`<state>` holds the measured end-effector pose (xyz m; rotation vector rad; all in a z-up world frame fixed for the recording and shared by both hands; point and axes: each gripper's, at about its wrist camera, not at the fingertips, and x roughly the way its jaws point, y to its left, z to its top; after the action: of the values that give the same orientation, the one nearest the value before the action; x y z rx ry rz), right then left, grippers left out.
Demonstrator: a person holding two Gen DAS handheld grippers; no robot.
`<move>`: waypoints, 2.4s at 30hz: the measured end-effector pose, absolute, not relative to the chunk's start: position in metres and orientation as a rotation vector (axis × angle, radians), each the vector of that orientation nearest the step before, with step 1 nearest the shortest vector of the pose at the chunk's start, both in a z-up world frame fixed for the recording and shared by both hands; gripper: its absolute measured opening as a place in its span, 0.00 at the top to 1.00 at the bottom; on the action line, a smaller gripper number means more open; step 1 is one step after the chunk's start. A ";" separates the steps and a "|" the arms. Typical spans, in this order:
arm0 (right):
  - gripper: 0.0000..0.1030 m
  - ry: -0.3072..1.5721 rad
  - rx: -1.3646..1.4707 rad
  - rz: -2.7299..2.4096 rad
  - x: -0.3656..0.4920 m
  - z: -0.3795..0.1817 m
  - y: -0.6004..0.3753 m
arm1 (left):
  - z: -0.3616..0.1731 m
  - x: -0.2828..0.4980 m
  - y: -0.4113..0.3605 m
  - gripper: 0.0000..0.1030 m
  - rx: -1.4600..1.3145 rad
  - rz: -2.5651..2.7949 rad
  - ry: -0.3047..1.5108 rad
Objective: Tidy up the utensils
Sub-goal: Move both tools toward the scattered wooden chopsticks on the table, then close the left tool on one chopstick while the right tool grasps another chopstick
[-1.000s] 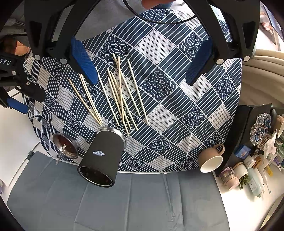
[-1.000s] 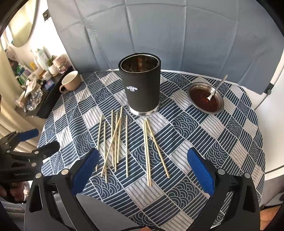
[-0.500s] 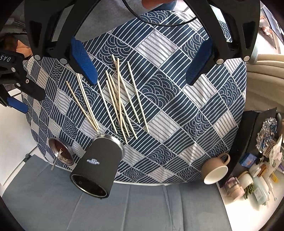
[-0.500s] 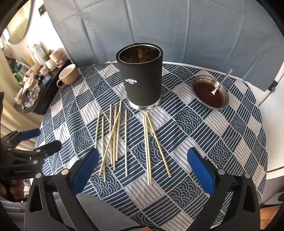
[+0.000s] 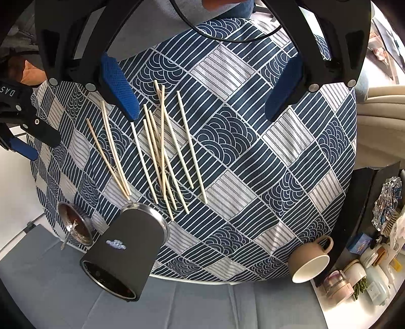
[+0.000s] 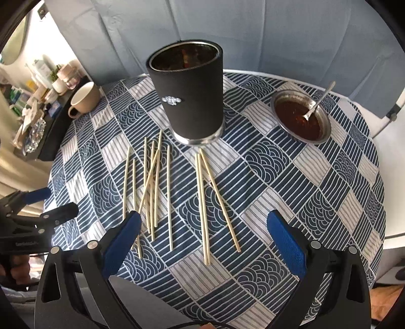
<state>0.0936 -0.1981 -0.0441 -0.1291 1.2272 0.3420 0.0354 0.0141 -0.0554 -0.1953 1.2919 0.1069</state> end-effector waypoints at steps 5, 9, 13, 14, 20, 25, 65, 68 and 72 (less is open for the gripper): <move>0.07 1.255 -0.133 0.337 0.099 -0.053 -0.198 | -0.063 0.043 0.012 0.06 -0.186 0.100 1.326; 0.07 1.275 -0.139 0.335 0.104 -0.061 -0.197 | -0.071 0.048 0.010 0.06 -0.178 0.091 1.363; 0.07 1.309 -0.142 0.332 0.110 -0.072 -0.197 | -0.081 0.053 0.009 0.06 -0.178 0.085 1.404; 0.07 1.318 -0.142 0.330 0.111 -0.075 -0.197 | -0.083 0.054 0.009 0.06 -0.179 0.079 1.416; 0.08 1.352 -0.159 0.328 0.122 -0.099 -0.196 | -0.100 0.065 0.014 0.06 -0.201 0.066 1.475; 0.08 1.412 -0.176 0.326 0.135 -0.127 -0.198 | -0.118 0.073 0.021 0.06 -0.239 0.060 1.536; 0.07 1.442 -0.324 0.378 0.217 -0.203 -0.173 | -0.210 0.111 0.055 0.04 -0.105 0.138 1.494; 0.06 1.443 -0.322 0.382 0.215 -0.204 -0.174 | -0.208 0.105 0.049 0.04 -0.081 0.111 1.471; 0.06 1.438 -0.318 0.381 0.212 -0.200 -0.180 | -0.210 0.102 0.050 0.04 -0.056 0.080 1.470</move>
<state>0.2124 -0.1801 -0.2000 -0.3182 1.4379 0.3807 0.1025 0.0504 -0.2097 -0.0559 1.4696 0.0805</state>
